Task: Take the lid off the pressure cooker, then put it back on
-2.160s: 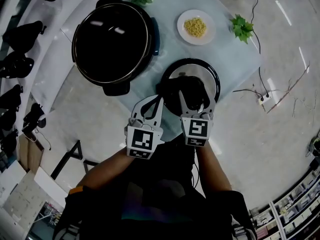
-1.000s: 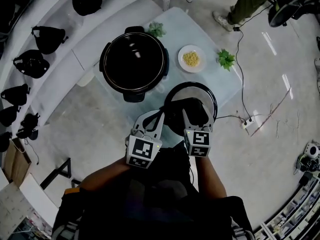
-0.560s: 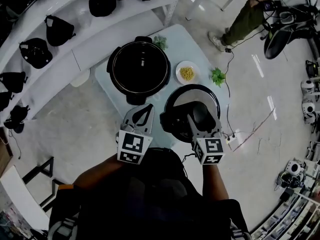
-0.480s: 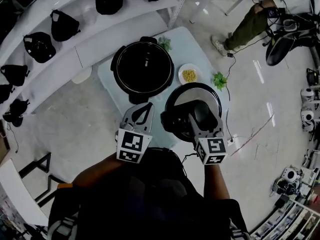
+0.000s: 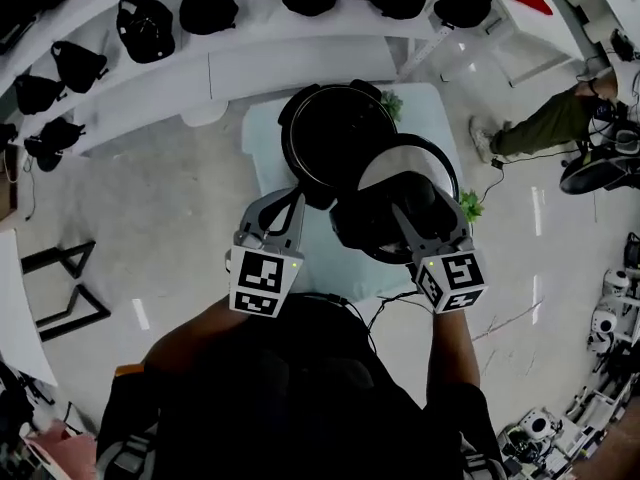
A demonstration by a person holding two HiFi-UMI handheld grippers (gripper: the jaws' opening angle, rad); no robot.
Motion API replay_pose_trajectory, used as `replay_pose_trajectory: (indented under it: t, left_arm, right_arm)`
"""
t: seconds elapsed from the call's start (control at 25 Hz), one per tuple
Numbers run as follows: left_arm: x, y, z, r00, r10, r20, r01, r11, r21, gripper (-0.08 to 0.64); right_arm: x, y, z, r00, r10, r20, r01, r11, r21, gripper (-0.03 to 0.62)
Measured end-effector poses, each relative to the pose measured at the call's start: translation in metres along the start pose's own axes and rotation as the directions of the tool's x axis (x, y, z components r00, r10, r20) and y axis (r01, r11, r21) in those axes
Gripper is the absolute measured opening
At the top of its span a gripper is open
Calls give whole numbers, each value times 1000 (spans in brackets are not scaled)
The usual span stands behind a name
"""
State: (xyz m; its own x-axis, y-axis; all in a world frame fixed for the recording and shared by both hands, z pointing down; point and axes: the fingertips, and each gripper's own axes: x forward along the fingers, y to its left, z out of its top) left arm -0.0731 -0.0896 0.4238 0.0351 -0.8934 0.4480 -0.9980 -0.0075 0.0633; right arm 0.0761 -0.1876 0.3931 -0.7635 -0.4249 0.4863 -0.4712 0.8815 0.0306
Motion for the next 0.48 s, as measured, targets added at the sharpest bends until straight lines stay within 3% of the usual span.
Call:
replay_pose_trajectory:
  t: [0.2, 0.48]
  left_arm:
    - [-12, 28, -4, 992, 123, 0, -123, 992, -42, 6]
    - [-17, 57, -15, 973, 228, -19, -229, 970, -83, 6]
  right_arm:
    - [38, 12, 17, 987, 163, -15, -164, 984, -65, 299]
    - [88, 21, 36, 946, 319, -48, -323, 934, -154, 299]
